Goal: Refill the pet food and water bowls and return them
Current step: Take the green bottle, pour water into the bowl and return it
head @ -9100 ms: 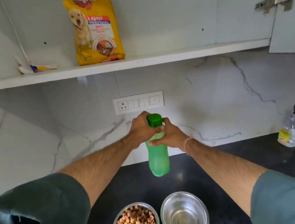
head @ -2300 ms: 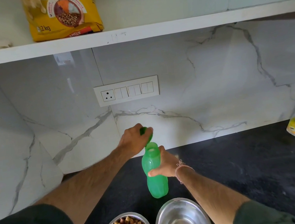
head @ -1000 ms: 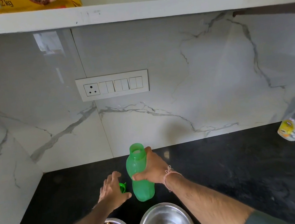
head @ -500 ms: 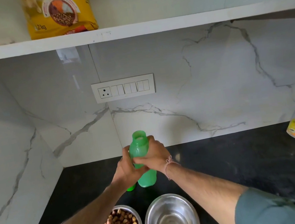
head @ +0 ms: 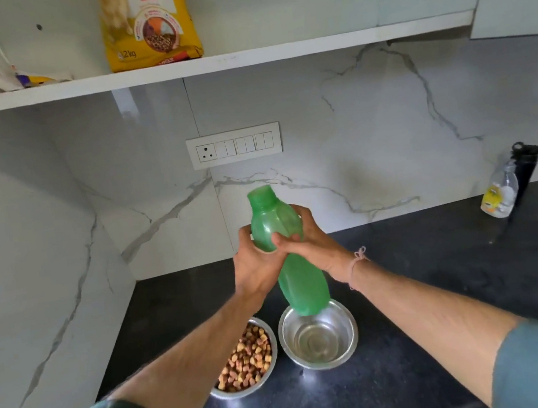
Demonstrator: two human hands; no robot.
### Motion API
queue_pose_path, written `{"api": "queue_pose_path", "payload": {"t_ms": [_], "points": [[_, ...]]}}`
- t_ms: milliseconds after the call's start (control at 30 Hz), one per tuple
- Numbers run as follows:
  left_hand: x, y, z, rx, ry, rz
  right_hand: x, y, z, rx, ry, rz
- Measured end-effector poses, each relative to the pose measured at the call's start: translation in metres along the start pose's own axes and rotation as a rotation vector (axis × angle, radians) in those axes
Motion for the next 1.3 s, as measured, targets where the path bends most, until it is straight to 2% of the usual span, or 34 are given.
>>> {"api": "queue_pose_path", "payload": {"t_ms": [67, 233, 367, 467, 567, 733, 933, 1300], "points": [[0.003, 0.025, -0.003, 0.034, 0.007, 0.033, -0.008, 0.025, -0.003, 0.057, 0.015, -0.030], [0.023, 0.072, -0.007, 0.079, 0.098, 0.134, -0.057, 0.086, -0.005, 0.136, 0.332, -0.113], [0.042, 0.101, -0.020, 0.144, 0.234, 0.236, -0.088, 0.125, -0.008, 0.039, 0.404, -0.157], [0.056, 0.119, -0.033, 0.274, 0.263, 0.307, -0.102, 0.143, -0.007, -0.035, 0.434, -0.180], [0.063, 0.136, -0.044, 0.379, 0.397, 0.379, -0.116, 0.158, -0.007, -0.035, 0.485, -0.207], [0.075, 0.154, -0.043, 0.286, 0.471, 0.464, -0.139, 0.179, -0.003, -0.008, 0.553, -0.256], [0.086, 0.186, -0.057, 0.212, 0.574, 0.481, -0.157, 0.202, 0.011, 0.009, 0.644, -0.317], [0.102, 0.220, -0.096, 0.201, 0.626, 0.584, -0.178, 0.223, 0.033, 0.002, 0.728, -0.427]]}}
Point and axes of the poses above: each hand's wrist, its own y-axis away from the middle knuckle, its own z-axis out of the back of the hand, x = y × z, the point moved 10 cm from there along -y, towards the middle knuckle
